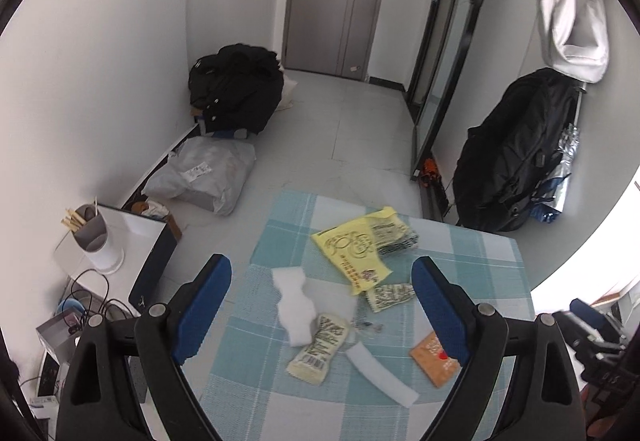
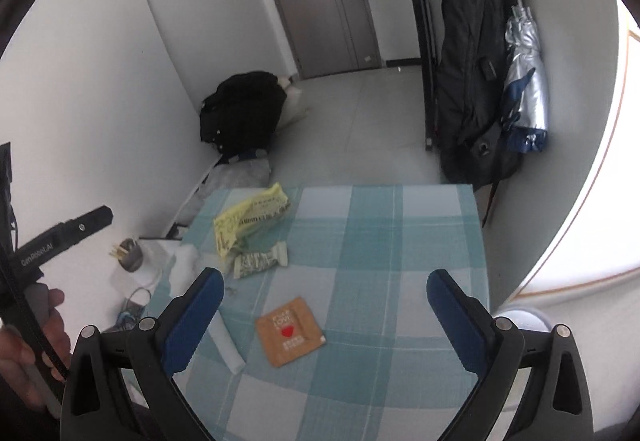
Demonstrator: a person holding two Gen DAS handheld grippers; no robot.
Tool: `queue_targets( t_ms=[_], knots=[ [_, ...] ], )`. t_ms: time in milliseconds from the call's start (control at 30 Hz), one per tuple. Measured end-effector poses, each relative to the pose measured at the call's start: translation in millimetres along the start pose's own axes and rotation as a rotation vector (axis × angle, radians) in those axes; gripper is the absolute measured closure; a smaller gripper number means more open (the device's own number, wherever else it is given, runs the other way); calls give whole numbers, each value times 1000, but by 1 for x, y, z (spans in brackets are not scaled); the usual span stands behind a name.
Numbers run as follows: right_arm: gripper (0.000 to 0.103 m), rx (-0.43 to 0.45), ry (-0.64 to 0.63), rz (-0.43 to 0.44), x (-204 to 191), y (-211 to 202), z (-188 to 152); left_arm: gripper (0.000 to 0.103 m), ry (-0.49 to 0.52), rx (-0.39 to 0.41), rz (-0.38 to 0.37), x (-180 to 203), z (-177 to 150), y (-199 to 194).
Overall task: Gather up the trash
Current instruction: 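Move both open tools back from the bin over the table, then lower the right tool onto the brown LOVE sachet and close it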
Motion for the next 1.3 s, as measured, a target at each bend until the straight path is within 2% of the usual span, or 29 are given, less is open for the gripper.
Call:
queue_targets(
  t_ms=[100,267,433,633,800,867,1033,1100,1233,1300],
  knots=[
    [2,-88,-29,15,-7,29,-13,13,-31,-20,0,-14,-2,3],
    [5,-182,-101,-1,-21,65,-35,13,-82,-52,-1,-29,-4,9],
    [8,-234,-196,-39,-39,89,-50,13,-99,-65,12,-41,-6,11],
    [21,-296,-275,-61,-50,108,-67,13,-124,-92,12,-55,-12,15],
    [21,-296,-363,-92,-61,114,-77,13,-147,-111,3,-64,-14,15],
    [23,-289,-383,-78,-66,113,-79,13,-152,-114,2,-65,-15,15],
    [30,-284,-399,-66,-71,112,-81,13,-154,-117,-3,-66,-15,15],
    [36,-280,-401,-66,-71,111,-82,13,-153,-115,-3,-66,-15,15],
    [40,-271,-407,-65,-73,108,-84,13,-154,-119,0,-67,-15,14],
    [46,-267,-407,-61,-75,108,-84,13,-156,-116,2,-68,-15,14]
  ],
)
Point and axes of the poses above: each gripper's, at about its wrist camera, not at the fingertips, and y roughly the way its jaws point, x to its right, z to its top, the point moved 5 cm from there along y, roughly the way its jaws point, and after that the axes turned 7 degrees about -z, right-handed, at the moved point
